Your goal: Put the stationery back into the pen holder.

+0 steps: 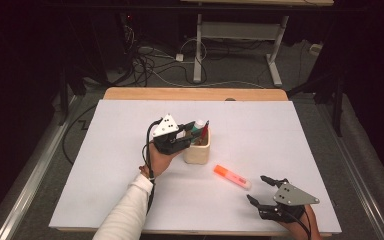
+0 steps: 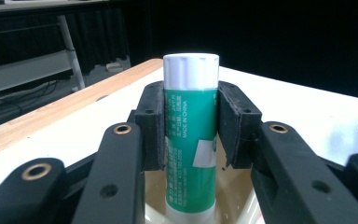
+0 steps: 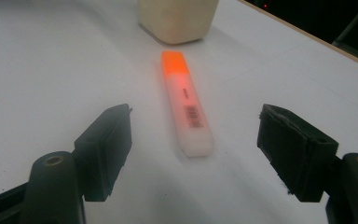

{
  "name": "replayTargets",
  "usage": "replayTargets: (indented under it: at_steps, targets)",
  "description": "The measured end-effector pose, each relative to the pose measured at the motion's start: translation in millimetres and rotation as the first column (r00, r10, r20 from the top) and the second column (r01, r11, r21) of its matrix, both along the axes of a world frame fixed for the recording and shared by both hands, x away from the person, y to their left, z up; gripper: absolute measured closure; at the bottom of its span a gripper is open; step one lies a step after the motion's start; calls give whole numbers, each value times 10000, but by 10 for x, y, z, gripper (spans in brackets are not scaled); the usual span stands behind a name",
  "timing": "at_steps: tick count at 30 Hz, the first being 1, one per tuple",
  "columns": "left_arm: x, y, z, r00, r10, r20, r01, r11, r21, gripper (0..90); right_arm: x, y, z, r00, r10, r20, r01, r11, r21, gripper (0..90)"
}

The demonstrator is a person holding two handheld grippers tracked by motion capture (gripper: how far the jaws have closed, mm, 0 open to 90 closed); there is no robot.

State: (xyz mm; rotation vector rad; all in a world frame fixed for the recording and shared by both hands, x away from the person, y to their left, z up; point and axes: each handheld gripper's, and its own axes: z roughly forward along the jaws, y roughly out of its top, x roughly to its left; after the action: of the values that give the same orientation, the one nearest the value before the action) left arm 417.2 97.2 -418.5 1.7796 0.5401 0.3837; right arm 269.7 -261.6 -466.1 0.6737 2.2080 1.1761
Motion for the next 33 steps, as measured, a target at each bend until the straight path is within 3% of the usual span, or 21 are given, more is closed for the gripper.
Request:
replayTargets:
  at_steps: [16, 24, 33]
  targets:
    - [-20, 18, -34, 9999, 144, -2, -144, 9992, 384, 626, -1, 2, -2, 10000, 26, -19, -26, 10000, -34, 262]
    - [-49, 39, 12, 9994, 266, 216, -271, 9993, 244, 610, -3, 5, -2, 10000, 29, -20, -29, 10000, -40, 261]
    - [-91, 51, 62, 9982, 370, 478, -401, 9970, 661, 582, -3, 3, -1, 10000, 17, -10, -17, 10000, -33, 262]
